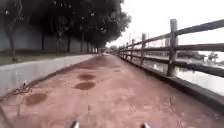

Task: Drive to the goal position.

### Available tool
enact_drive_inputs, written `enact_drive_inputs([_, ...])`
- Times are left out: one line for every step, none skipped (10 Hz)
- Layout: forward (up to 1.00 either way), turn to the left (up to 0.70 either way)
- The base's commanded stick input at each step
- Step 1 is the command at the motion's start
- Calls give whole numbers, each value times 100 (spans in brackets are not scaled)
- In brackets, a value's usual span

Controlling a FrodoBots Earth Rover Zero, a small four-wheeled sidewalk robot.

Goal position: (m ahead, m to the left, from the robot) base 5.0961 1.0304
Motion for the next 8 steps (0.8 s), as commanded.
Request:
enact_drive_inputs([70,0])
enact_drive_inputs([70,0])
enact_drive_inputs([70,0])
enact_drive_inputs([70,0])
enact_drive_inputs([70,0])
enact_drive_inputs([70,0])
enact_drive_inputs([70,0])
enact_drive_inputs([70,0])
